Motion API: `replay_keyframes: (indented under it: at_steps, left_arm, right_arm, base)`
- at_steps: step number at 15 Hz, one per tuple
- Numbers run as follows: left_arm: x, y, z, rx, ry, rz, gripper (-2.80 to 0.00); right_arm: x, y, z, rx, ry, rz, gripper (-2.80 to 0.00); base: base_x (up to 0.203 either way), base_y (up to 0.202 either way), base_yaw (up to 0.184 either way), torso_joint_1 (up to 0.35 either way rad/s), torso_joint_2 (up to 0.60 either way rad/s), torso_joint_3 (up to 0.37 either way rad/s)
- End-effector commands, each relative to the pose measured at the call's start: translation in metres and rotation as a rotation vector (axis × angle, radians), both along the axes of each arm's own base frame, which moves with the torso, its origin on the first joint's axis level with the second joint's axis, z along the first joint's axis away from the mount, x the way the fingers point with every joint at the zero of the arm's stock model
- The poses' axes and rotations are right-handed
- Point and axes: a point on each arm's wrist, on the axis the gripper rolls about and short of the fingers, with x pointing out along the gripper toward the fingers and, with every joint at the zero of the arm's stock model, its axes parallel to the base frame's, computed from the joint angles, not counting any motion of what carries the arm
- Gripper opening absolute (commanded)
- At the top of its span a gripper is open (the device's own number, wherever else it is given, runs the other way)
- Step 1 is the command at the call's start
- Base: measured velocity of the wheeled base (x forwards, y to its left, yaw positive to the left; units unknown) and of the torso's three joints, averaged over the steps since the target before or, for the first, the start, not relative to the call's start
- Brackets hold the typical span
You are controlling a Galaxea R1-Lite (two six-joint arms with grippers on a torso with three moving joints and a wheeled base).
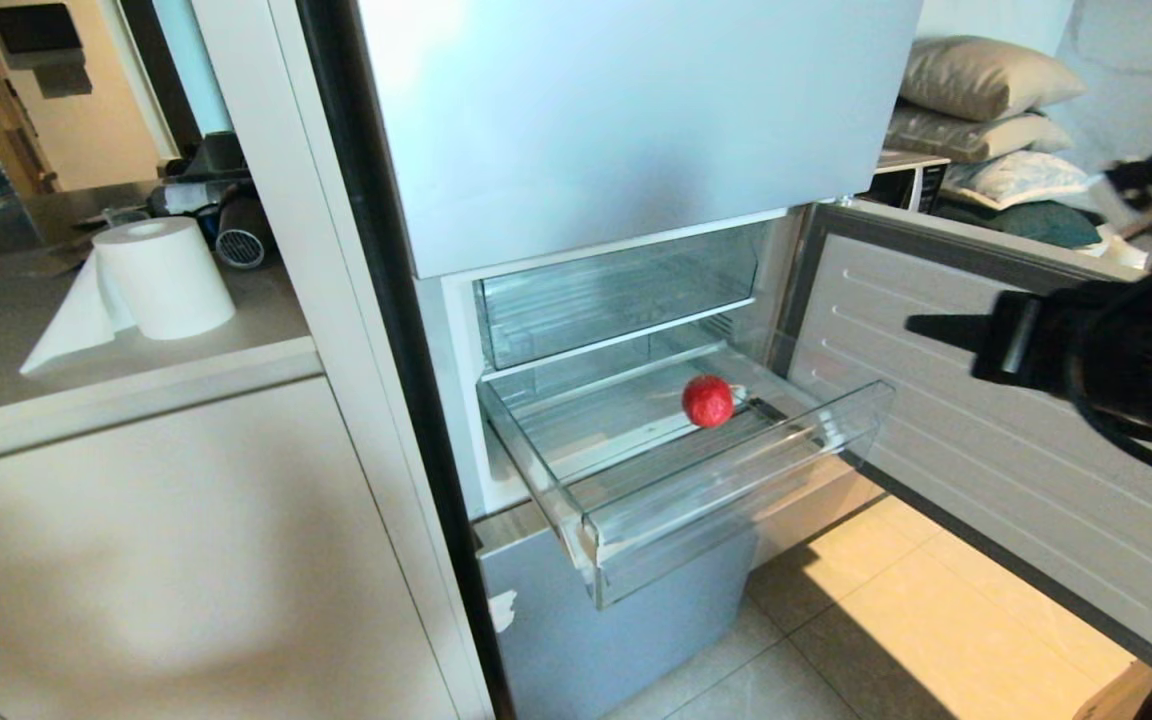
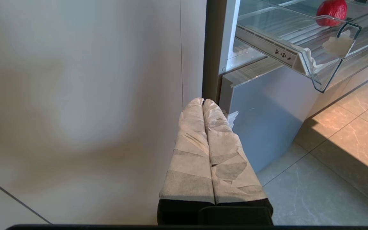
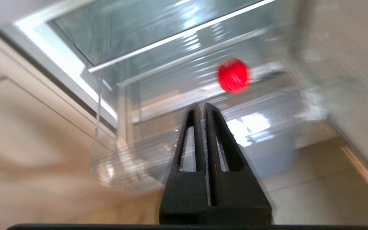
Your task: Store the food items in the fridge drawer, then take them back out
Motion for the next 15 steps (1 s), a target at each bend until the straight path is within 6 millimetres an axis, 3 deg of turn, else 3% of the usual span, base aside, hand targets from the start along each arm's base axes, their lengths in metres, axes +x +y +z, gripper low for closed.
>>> replay_keyframes:
  at_steps: [1,3,4,7,9,10,13,15]
  left_arm:
    - [0.0,0.0,0.0,0.0,0.001,0.001,-2.8]
    - [0.0,0.0,0.0,0.0,0.002,0.001,-2.8]
    - [0.0,0.0,0.0,0.0,0.002,0.001,-2.8]
    - [0.0,0.0,0.0,0.001,0.002,-0.001,-2.8]
    - [0.0,0.0,0.0,0.001,0.002,0.001,-2.8]
    - [0.0,0.0,0.0,0.0,0.002,0.001,-2.8]
    - [0.0,0.0,0.0,0.0,0.0,-0.001,-2.8]
    - [0.0,0.0,0.0,0.0,0.0,-0.001,-2.8]
  right_arm:
    - [-0.097,-0.027,0.021,0.038,-0.189,-0.055,-2.8]
    - [-0.151,-0.051,0.007,0.03,-0.243,-0.254,-2.8]
    - [-0.166,-0.06,-0.003,0.012,-0.247,-0.425,-2.8]
    - [-0.176,-0.084,-0.022,-0.036,-0.185,-0.928,-2.8]
    - [-0.177,-0.104,-0.027,-0.041,-0.143,-1.168,-2.8]
    - [-0.178,-0.118,-0.028,-0.034,-0.112,-1.267,0.0]
    - [-0.185,-0.182,-0.034,0.053,0.011,-1.458,0.0]
    - [-0.184,-0.227,-0.047,0.105,0.063,-1.478,0.0]
  base:
    - [0.0,0.0,0.0,0.0,0.0,0.0]
    - [0.0,0.0,0.0,0.0,0.0,0.0]
    - [0.0,0.0,0.0,0.0,0.0,0.0]
    - [0.0,0.0,0.0,0.0,0.0,0.0]
    - [0.0,0.0,0.0,0.0,0.0,0.0]
    - [0.0,0.0,0.0,0.0,0.0,0.0]
    - [0.0,0.0,0.0,0.0,0.0,0.0]
    - [0.0,0.0,0.0,0.0,0.0,0.0]
